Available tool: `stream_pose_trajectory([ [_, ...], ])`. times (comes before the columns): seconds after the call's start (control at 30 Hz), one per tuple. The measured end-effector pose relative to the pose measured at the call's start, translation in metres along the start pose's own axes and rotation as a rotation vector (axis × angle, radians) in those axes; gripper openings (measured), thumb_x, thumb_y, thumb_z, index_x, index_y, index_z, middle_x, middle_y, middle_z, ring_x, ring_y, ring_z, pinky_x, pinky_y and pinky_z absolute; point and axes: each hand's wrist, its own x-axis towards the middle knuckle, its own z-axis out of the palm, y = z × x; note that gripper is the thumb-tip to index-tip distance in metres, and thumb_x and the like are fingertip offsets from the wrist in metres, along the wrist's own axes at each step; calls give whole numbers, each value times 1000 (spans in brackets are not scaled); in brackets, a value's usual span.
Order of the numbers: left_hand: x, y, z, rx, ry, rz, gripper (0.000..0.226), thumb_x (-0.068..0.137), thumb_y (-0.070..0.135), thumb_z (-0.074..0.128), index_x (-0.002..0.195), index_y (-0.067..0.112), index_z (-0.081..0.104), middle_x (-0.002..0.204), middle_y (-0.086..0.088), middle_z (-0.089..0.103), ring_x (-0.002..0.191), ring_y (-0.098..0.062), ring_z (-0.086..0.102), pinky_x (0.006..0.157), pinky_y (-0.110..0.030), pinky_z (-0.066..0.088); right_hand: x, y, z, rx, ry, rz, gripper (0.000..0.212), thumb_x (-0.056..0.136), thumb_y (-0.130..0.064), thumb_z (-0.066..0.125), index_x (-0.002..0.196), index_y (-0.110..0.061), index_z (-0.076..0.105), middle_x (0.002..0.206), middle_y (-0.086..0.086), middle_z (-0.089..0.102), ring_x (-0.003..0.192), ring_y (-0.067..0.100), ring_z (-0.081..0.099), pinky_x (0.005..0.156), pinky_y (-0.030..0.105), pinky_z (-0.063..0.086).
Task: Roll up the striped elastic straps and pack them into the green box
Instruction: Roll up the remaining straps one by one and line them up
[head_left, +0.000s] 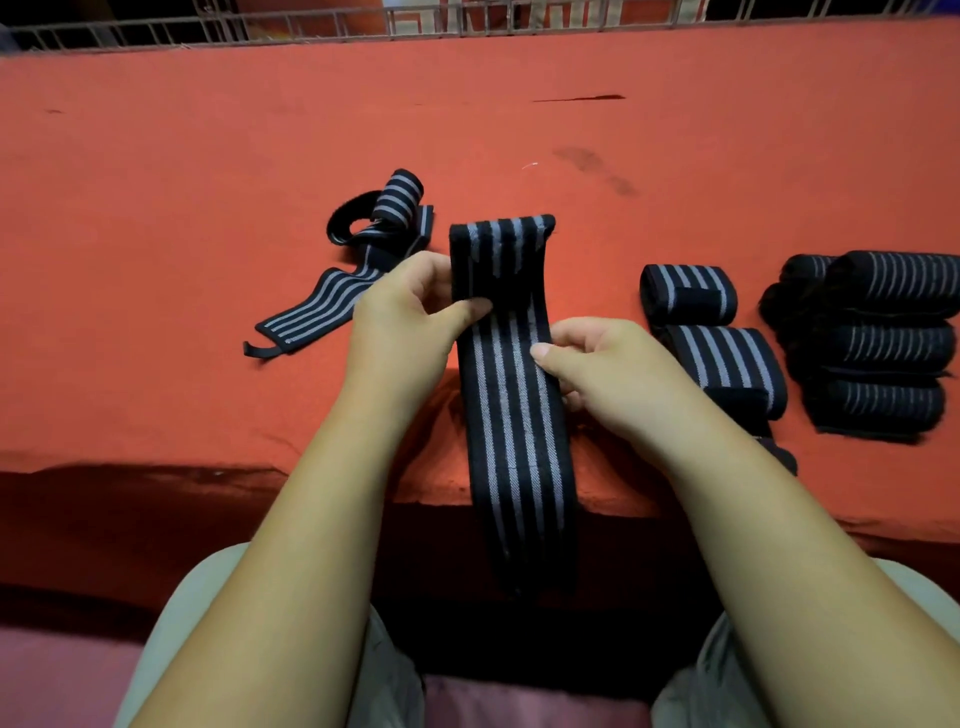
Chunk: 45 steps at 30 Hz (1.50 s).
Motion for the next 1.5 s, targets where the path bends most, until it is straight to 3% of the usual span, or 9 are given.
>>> stream_pose_trajectory([
  [0.17, 1, -8, -6, 73, -55, 107, 26, 85, -1, 79, 98, 22, 77, 91, 8, 76, 90, -17, 72, 84, -47, 62, 2, 2, 6, 252, -28, 37, 19, 107, -22, 65, 116, -22, 82, 106, -1, 83, 103, 17, 79, 101, 43, 58],
  [0.3, -1, -16, -11, 98, -113, 174, 30, 80, -10, 78, 95, 17, 80, 96, 3, 77, 95, -16, 72, 87, -46, 60, -2, -1, 5, 320, -39, 20, 19, 106, -19, 65, 114, -15, 82, 79, -9, 79, 68, -1, 72, 67, 18, 53],
  [0.53, -8, -19, -19, 14, -206, 145, 33, 86, -15, 74, 103, 13, 82, 118, -1, 76, 117, -20, 73, 108, -47, 56, -4, -6, 2, 412, -65, 4, 24, 104, -22, 70, 125, -20, 80, 116, 4, 82, 113, 20, 77, 108, 44, 56],
  [0.77, -30, 6, -15, -375, -262, -235, 29, 106, 6, 60, 129, 16, 76, 121, -2, 80, 117, -22, 76, 109, -49, 58, -3, -7, 5, 533, 97, -12, 26, 102, -20, 73, 127, -17, 79, 115, 6, 82, 111, 21, 78, 105, 44, 58],
  [0.87, -38, 7, -6, -333, -219, -205, 52, 99, 12, 77, 147, 20, 60, 131, 1, 77, 121, -16, 74, 108, -47, 58, -1, -10, 7, 536, 167, -31, 24, 101, -21, 75, 125, -20, 81, 115, 1, 82, 111, 18, 78, 104, 42, 59],
  [1.03, -39, 0, 4, -292, -196, -142, 40, 99, -1, 69, 137, 15, 70, 129, -2, 78, 124, -21, 73, 111, -54, 55, -2, -11, 3, 428, 214, -62, 23, 103, -18, 71, 123, -21, 82, 114, -5, 82, 112, 10, 76, 106, 38, 57],
  [1.2, -40, 0, 6, -287, -200, -143, 39, 100, -4, 66, 134, 14, 72, 127, -2, 78, 122, -23, 74, 110, -54, 56, -3, -11, -4, 343, 96, -18, 34, 107, -49, 60, 118, -27, 83, 111, -4, 82, 102, 22, 75, 85, 43, 56],
  [1.33, -40, 2, 3, -305, -252, -127, 38, 101, -5, 64, 136, 10, 70, 130, -5, 77, 127, -23, 71, 113, -53, 54, -5, -11, -5, 436, 50, -33, 38, 106, -47, 63, 124, -18, 80, 119, 7, 80, 116, 32, 75, 110, 62, 53],
  [1.5, -40, 3, 1, -328, -307, -113, 41, 104, -5, 61, 142, 10, 65, 137, -8, 73, 133, -27, 67, 117, -55, 49, -4, -12, 2, 660, 26, 3, 37, 109, -37, 59, 134, -13, 72, 125, 9, 78, 121, 23, 74, 112, 47, 54],
])
